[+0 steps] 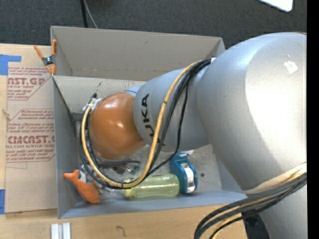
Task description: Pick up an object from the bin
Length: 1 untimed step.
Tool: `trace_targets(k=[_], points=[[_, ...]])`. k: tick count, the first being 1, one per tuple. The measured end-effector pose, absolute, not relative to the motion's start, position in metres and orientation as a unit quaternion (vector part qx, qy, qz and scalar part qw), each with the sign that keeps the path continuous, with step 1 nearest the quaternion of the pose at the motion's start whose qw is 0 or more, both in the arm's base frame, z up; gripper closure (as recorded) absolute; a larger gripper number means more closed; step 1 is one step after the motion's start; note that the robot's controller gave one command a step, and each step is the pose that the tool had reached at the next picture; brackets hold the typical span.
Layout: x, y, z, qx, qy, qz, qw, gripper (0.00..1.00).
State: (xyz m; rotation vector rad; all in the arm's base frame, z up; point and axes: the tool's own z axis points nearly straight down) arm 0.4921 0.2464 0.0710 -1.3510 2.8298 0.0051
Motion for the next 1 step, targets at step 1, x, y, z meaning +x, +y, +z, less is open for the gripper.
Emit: trace_targets(k=[1], points=[[0.4911, 0.2460, 0.0739, -0.431, 0.902, 0.002, 0.001, 1.00]])
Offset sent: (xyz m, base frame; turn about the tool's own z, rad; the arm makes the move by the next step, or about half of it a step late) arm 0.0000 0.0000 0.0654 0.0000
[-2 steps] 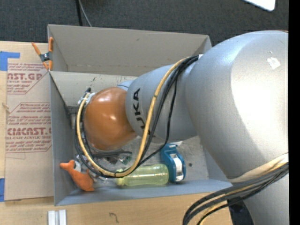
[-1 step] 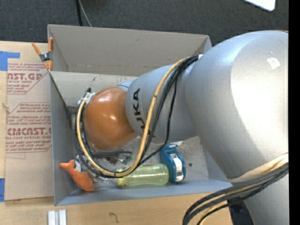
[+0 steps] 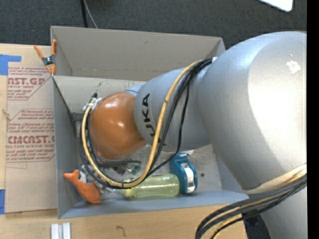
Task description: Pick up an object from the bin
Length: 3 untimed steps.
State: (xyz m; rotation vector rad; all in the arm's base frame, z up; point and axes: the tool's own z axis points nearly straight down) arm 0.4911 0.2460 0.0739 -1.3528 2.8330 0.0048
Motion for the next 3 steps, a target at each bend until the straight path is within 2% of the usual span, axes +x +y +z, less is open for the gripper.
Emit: trace_targets(k=[2, 3], points=[[0.489, 0.246, 0.110, -0.431, 0.902, 0.001, -0.003, 1.00], [0.490, 0.246, 0.131, -0.431, 0.902, 0.001, 0.000, 1.00]])
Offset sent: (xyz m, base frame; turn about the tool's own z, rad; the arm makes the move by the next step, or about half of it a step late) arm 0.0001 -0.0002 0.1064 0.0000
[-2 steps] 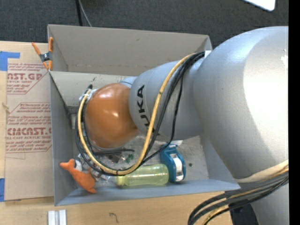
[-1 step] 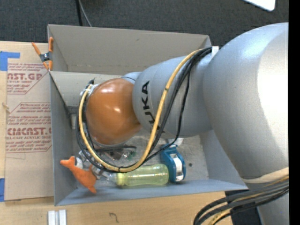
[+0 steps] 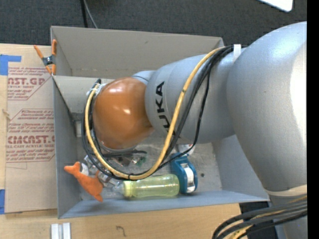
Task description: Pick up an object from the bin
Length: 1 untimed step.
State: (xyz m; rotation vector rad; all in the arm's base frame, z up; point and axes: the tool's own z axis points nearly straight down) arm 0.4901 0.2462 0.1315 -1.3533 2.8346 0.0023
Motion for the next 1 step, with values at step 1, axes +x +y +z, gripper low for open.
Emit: trace_targets(k=[1], points=[[0.4915, 0.2470, 0.1414, -0.431, 0.902, 0.001, 0.003, 1.00]])
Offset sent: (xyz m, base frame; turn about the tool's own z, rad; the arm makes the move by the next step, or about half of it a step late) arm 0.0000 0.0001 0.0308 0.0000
